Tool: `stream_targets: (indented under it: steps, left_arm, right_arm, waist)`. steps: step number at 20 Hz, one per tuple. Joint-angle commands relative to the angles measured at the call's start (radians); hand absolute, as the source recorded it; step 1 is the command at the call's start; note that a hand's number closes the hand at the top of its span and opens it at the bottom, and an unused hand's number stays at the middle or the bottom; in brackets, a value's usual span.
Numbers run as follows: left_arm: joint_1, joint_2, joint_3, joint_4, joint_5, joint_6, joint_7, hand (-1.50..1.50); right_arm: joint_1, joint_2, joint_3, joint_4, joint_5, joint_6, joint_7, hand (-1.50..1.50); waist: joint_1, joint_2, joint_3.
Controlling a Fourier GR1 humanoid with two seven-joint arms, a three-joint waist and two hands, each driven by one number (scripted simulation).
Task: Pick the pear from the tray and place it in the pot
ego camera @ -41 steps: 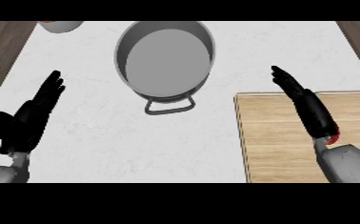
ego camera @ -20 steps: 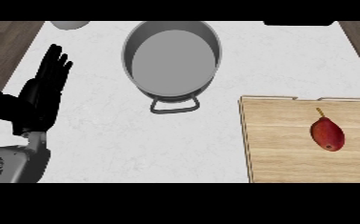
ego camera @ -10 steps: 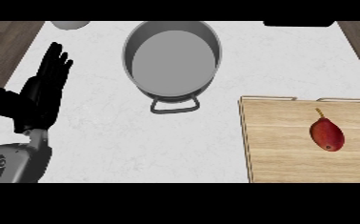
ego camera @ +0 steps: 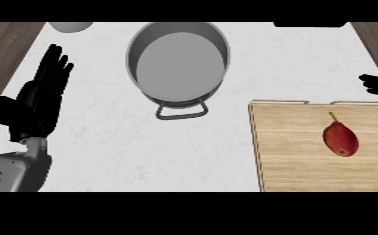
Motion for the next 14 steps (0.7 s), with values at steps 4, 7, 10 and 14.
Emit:
stream_targets:
  steps: [4, 7, 10, 14]
  left_arm:
    - [-0.024, -0.004, 0.087, 0.083, 0.009, -0.079, -0.047, 0.00]
    - [0.063, -0.073, 0.009, -0.026, -0.077, -0.014, -0.031, 0.00]
    - [0.000, -0.058, 0.045, 0.013, -0.049, -0.048, 0.007, 0.00]
    - [-0.027, -0.033, 0.108, 0.017, -0.049, -0.074, 0.035, 0.00]
  right_arm:
    - [0.018, 0.052, -0.037, -0.076, 0.028, 0.060, 0.067, -1.50]
    - [0.023, 0.068, -0.072, -0.146, 0.026, 0.058, 0.183, -1.50]
    - [0.062, 0.108, -0.054, -0.147, 0.098, -0.018, 0.193, -1.50]
    - [0.050, 0.131, -0.062, -0.098, 0.183, -0.011, 0.136, -1.50]
  waist:
    - [-0.009, 0.000, 0.000]
    - [-0.008, -0.002, -0.001]
    - [-0.011, -0.001, 0.000]
    - [-0.006, 0.000, 0.000]
